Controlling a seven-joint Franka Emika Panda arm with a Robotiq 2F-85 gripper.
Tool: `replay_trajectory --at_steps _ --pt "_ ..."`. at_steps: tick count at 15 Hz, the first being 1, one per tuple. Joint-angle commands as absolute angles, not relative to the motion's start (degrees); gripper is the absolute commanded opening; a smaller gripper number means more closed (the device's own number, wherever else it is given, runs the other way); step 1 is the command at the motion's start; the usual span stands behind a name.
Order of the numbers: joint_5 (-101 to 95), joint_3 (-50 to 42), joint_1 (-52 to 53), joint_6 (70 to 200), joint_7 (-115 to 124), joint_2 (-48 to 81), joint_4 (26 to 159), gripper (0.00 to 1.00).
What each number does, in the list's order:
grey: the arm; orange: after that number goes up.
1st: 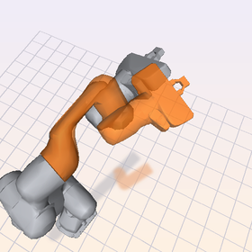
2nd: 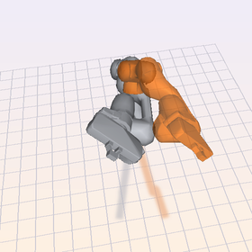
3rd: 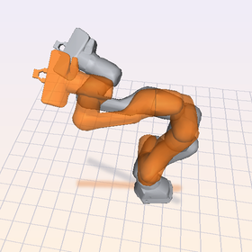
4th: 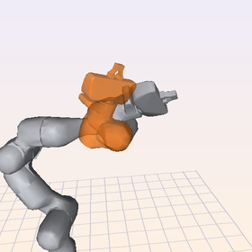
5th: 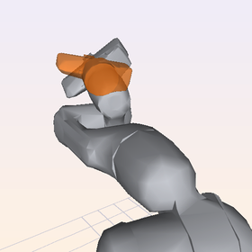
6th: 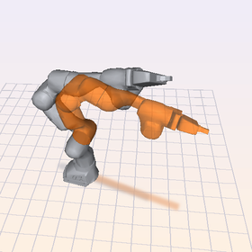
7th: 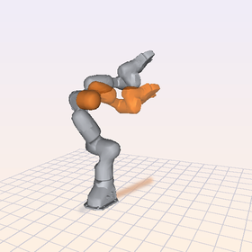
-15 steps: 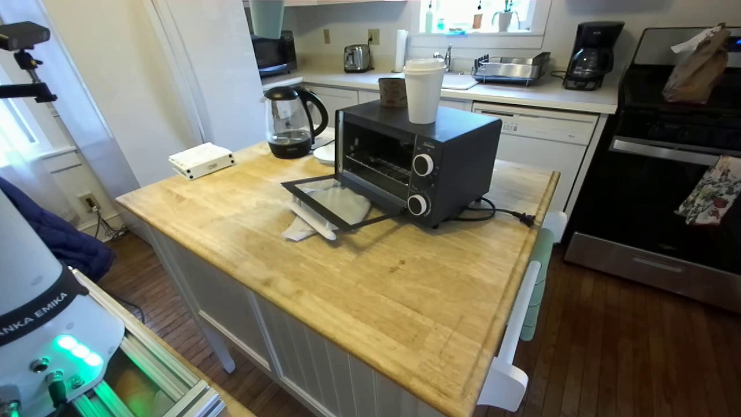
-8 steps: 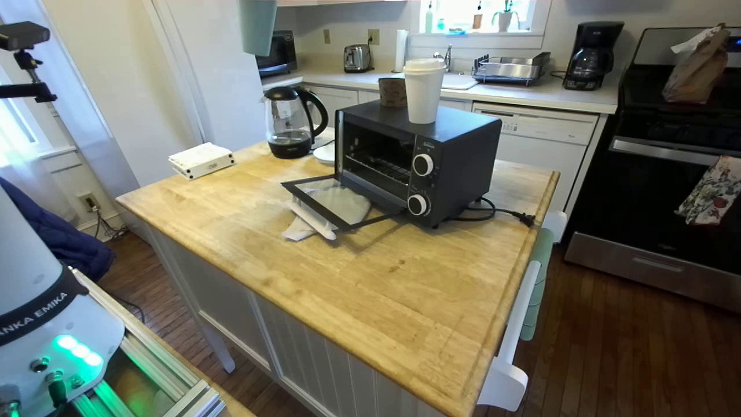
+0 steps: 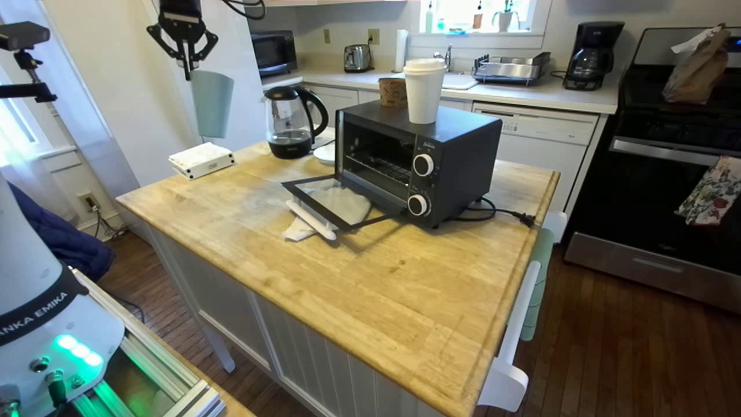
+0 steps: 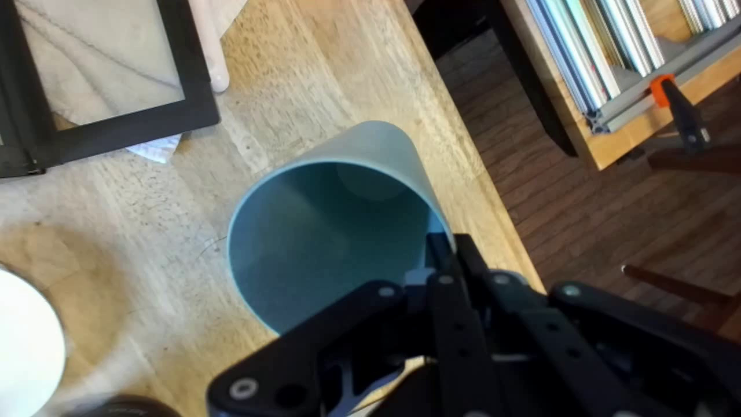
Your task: Pick up the blue cup and put it on the table
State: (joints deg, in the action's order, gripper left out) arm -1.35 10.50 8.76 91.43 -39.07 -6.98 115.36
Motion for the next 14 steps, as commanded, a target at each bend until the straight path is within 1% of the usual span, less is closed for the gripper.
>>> replay_trajectory --at_steps 1,2,3,4,8,14 --pt "-2.02 10.27 10.17 91.87 -38.41 -7.11 116.7 0.04" --pt "-2.3 10.44 10.36 92.08 -38.28 -7.32 117.47 0.04" --pt "-2.43 10.34 10.32 92.11 -38.28 -7.6 117.75 0.01" --pt "-1.94 10.27 10.43 94.38 -38.73 -6.9 118.34 0.01" --pt "-4.08 11.61 11.41 101.17 -37.45 -0.68 121.71 0.01" --pt "-17.09 13.43 13.02 109.89 -30.15 6.99 122.07 0.01"
